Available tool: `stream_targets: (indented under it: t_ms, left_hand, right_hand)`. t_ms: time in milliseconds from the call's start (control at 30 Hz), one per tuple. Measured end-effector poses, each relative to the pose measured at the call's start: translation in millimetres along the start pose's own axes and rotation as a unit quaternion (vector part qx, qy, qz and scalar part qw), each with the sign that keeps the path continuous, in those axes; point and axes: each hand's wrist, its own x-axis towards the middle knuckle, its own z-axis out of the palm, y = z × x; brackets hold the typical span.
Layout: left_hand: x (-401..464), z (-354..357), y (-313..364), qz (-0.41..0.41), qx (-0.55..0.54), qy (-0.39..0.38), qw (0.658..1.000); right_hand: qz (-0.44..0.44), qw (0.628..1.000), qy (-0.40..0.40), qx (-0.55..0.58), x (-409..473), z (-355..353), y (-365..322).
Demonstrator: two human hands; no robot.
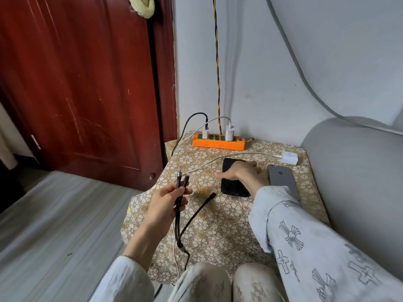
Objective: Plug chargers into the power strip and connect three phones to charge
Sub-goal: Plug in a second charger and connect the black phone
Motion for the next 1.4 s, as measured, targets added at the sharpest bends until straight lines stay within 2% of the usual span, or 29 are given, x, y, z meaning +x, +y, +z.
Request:
stream_targets:
  t_ms: [100,200,333,433,567,667,867,1400]
  left_hand:
    - [-3,-4,-1,0.001,0.012,0.001,1.0]
    - [-4,-7,0,0.011,0.028,-0.01,0.999]
    - [-3,-3,-2,0.039,0.036,-0.014,0.999]
    - [-4,9,-4,0.066,0.04,0.0,0.997]
    - [-6,28,2,0.1,0.079,-0.003,0.992]
    - [-9,38,8,0.144,0.122,0.0,0.982]
    - [-12,42,11,0.191,0.226,0.03,0.955]
    - [-17,39,10,0.227,0.279,0.049,0.932]
  right_hand:
    - [0.002,0.999,-0.015,0.038,2,-4,0]
    - [-0.045,0.986,-0.084,0.136,3,-15,9]
    - [-0.019,0.928,-0.205,0.311,-4,-45,32]
    - [0.02,0.879,-0.213,0.426,-6,-50,44]
    - [0.031,0.788,-0.209,0.579,-14,-43,44]
    - [0.019,0.756,-0.203,0.622,-22,-39,36]
    - [-0.005,0.737,-0.227,0.637,-32,-29,27]
    - [0.021,0.721,-0.226,0.655,-39,-18,26]
